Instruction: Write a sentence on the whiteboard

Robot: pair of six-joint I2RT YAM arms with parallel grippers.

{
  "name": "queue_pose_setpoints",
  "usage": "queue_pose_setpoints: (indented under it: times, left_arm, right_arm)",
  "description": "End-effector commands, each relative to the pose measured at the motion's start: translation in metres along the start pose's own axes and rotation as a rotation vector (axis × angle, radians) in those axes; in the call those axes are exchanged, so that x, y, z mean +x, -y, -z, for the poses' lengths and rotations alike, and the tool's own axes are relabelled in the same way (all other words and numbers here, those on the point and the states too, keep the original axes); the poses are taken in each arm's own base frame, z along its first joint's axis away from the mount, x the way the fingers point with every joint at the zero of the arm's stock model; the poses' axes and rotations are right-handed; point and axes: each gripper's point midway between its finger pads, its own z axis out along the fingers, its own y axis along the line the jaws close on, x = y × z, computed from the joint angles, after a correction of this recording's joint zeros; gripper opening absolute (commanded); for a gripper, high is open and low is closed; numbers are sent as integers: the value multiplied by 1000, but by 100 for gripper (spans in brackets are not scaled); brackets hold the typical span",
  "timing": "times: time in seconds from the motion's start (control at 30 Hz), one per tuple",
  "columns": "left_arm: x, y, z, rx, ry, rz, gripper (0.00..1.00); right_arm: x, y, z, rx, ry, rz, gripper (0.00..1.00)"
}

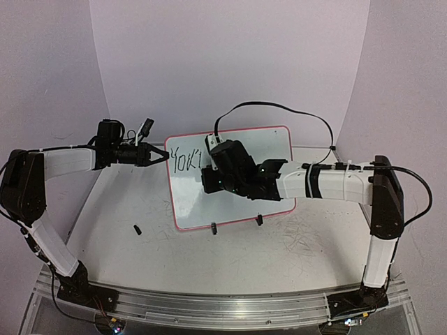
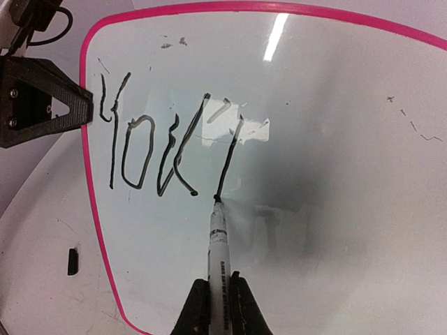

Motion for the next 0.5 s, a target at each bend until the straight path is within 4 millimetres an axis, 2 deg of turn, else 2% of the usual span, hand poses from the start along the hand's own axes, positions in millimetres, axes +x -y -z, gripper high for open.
queue_pose_setpoints:
  times: [0.0,0.47]
  left_arm:
    - [-14,25,2,47,14,-53,0]
    - [-12,23,0,50,9,-47,0]
  right_arm:
    - [-14,8,3,38,19,-7,0]
    - [-33,16,-4,70,61,-14,0]
